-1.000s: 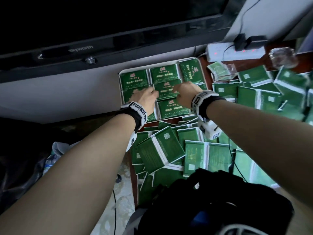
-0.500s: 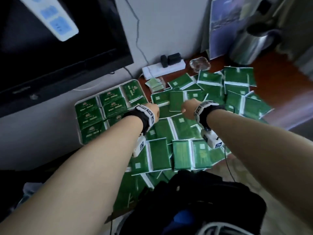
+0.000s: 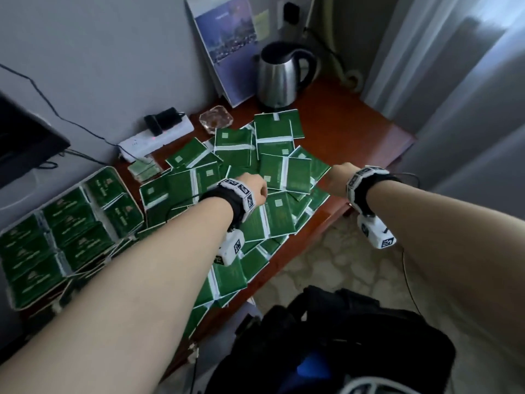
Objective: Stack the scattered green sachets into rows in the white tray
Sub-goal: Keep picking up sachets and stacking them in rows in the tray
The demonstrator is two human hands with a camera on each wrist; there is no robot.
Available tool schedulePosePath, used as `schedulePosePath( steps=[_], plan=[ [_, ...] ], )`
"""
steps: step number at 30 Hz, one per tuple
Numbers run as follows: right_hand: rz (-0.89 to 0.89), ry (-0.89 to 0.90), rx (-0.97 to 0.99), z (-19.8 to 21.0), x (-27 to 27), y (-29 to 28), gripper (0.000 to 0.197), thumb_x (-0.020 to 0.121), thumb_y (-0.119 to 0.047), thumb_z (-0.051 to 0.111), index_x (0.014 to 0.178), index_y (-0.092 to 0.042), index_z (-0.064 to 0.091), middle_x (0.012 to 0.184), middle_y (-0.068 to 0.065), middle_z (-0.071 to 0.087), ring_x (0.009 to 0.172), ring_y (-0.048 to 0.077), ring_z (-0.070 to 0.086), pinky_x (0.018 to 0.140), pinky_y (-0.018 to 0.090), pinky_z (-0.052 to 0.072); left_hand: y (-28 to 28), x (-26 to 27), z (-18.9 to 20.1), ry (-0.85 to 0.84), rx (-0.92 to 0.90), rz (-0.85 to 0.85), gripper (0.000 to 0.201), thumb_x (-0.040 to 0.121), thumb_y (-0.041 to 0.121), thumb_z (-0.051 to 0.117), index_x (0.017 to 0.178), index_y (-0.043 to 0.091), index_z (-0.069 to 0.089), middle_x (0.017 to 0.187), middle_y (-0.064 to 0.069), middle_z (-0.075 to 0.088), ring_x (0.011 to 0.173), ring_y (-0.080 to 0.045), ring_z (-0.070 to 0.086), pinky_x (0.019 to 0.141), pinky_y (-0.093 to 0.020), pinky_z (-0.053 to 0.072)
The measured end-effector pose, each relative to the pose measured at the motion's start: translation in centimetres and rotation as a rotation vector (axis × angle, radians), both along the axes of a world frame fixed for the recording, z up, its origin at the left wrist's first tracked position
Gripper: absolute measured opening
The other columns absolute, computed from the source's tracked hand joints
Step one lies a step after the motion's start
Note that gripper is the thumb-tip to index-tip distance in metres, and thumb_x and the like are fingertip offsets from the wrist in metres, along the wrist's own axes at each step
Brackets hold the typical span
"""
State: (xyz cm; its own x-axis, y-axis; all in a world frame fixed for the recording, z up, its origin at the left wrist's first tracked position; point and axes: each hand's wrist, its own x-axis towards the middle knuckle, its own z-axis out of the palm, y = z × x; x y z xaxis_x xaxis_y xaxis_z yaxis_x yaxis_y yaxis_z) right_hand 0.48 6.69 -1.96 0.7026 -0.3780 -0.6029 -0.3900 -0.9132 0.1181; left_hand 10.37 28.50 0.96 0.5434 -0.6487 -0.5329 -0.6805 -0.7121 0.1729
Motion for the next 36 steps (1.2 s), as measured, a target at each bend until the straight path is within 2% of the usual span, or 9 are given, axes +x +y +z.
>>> schedulePosePath(
  steps=[4,9,12,17,20,23,28,32,36],
  plan=[
    [0.039,0.028,-0.006,0.6,-1.2,-1.2,0.025,0.1,-0.016,0.046,0.111,-0.006,0.066,0.11,0.01,0.066,0.092,0.028,0.057,0.074,0.028,0.045,-2.3,0.8,-1.2,0.008,0.058,-0.014,0.019,0.091,0.017,0.06,0.102,0.024,0.074,0.109,-0.003,0.072,0.098,-0.024,0.066,0.088,-0.033,0.055],
    [0.041,0.04,0.047,-2.0,1.6,-3.4,0.025,0.099,-0.012,0.045,0.11,-0.003,0.065,0.109,0.012,0.065,0.088,0.027,0.056,0.07,0.031,0.046,-5.2,4.0,-3.3,0.039,0.049,0.082,0.019,0.09,0.012,0.06,0.095,0.025,0.073,0.109,-0.002,0.072,0.1,-0.024,0.066,0.092,-0.033,0.054],
    [0.044,0.039,0.091,-3.0,4.5,-5.2,0.025,0.096,-0.01,0.044,0.105,-0.005,0.067,0.106,0.013,0.067,0.092,0.03,0.062,0.076,0.035,0.055,-7.8,5.7,-4.8,0.053,0.0,0.101,0.018,0.09,0.014,0.06,0.092,0.029,0.07,0.108,-0.001,0.072,0.1,-0.023,0.066,0.09,-0.032,0.054],
    [0.104,0.049,0.121,-3.6,9.9,-8.2,0.031,0.093,-0.008,0.045,0.114,-0.011,0.068,0.113,0.01,0.068,0.104,0.03,0.063,0.087,0.04,0.057,-12.2,6.3,-5.7,0.045,-0.052,0.002,0.018,0.092,0.023,0.063,0.109,0.03,0.066,0.114,0.004,0.067,0.1,-0.022,0.065,0.084,-0.036,0.056],
    [0.129,-0.001,0.123,-4.2,13.0,-9.6,0.03,0.089,-0.008,0.046,0.104,-0.015,0.071,0.105,0.007,0.07,0.097,0.029,0.066,0.083,0.041,0.059,-14.3,6.3,-6.6,0.046,-0.019,-0.176,0.039,0.089,0.033,0.07,0.126,0.028,0.058,0.127,0.002,0.056,0.114,-0.023,0.057,0.093,-0.04,0.052],
    [0.129,-0.088,0.143,-5.2,15.4,-10.1,0.025,0.089,-0.012,0.047,0.096,-0.015,0.07,0.1,0.005,0.069,0.091,0.027,0.064,0.079,0.039,0.059,-15.6,6.5,-7.5,0.044,-0.012,-0.235,0.059,0.083,0.042,0.074,0.135,0.025,0.049,0.134,-0.001,0.048,0.124,-0.023,0.048,0.104,-0.043,0.042],
    [0.146,-0.207,0.187,-6.8,19.2,-9.8,0.025,0.091,-0.003,0.05,0.105,-0.014,0.068,0.106,0.008,0.062,0.09,0.024,0.062,0.066,0.028,0.051,-16.7,7.0,-9.7,0.031,0.025,-0.256,0.077,0.071,0.052,0.08,0.133,0.021,0.045,0.125,-0.003,0.046,0.114,-0.021,0.048,0.098,-0.041,0.041],
    [0.186,-0.288,0.266,-7.6,21.5,-9.3,0.027,0.09,-0.004,0.057,0.115,-0.013,0.061,0.119,0.008,0.049,0.107,0.029,0.054,0.083,0.036,0.054,-16.9,7.3,-10.7,0.033,0.031,-0.211,0.077,0.066,0.05,0.085,0.127,0.022,0.046,0.123,-0.002,0.046,0.112,-0.021,0.047,0.096,-0.039,0.041],
    [0.276,-0.307,0.313,-8.1,23.0,-8.5,0.046,0.094,-0.021,0.062,0.136,-0.009,0.047,0.138,0.011,0.041,0.125,0.032,0.041,0.101,0.046,0.044,-17.3,7.8,-11.0,0.06,0.051,-0.139,0.076,0.06,0.048,0.089,0.119,0.024,0.048,0.123,-0.002,0.046,0.111,-0.024,0.047,0.094,-0.04,0.041]
  ],
)
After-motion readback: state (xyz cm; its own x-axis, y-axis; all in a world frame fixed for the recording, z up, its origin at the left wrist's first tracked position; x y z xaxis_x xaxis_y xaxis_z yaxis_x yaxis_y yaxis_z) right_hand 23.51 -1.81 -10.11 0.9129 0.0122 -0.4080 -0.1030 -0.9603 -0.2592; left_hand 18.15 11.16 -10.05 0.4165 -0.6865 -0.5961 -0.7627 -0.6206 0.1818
